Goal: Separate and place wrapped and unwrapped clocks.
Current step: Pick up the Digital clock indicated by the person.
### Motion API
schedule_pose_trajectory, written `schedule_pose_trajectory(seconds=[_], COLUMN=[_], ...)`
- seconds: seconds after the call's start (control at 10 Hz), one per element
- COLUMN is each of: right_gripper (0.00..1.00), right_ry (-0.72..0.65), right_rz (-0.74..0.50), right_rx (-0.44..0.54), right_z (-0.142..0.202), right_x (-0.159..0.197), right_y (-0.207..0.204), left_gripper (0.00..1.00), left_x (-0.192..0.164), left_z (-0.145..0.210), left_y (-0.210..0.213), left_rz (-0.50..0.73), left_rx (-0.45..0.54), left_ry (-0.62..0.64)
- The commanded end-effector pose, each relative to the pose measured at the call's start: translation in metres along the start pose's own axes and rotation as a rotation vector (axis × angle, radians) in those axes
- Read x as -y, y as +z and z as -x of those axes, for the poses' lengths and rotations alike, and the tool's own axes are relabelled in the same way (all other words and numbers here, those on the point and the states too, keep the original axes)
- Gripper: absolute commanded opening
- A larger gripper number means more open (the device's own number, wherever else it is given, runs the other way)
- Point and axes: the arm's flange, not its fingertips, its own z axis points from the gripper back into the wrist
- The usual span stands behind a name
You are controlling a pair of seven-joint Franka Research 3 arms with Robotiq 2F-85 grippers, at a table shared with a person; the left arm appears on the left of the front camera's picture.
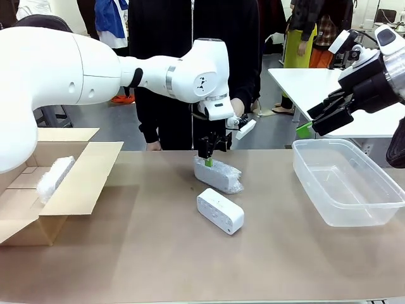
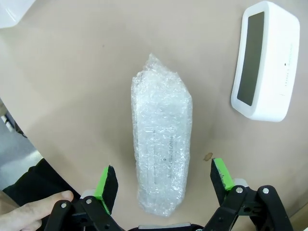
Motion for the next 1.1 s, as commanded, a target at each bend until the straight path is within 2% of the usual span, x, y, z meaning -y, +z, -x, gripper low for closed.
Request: schedule_pose_trajectory(seconds=[0.0,1.0], right_gripper=[1.0,1.0], right_ry=[0.001,0.001], right_rz=[-0.018,-0.018], right_rx=[0.006,0.006], right_z=[0.001,0.001], right_x=[0.001,0.001], right_y=[-0.001,-0.001], left_gripper=[1.0,1.0], left_x=[-0.014,-0.001], left_z=[-0.001,0.01], left_y=[0.001,-0.034], left_rz=[-0.031,-0.053], left_rx=[-0.044,-0.004], left_ry=[0.016,0.068])
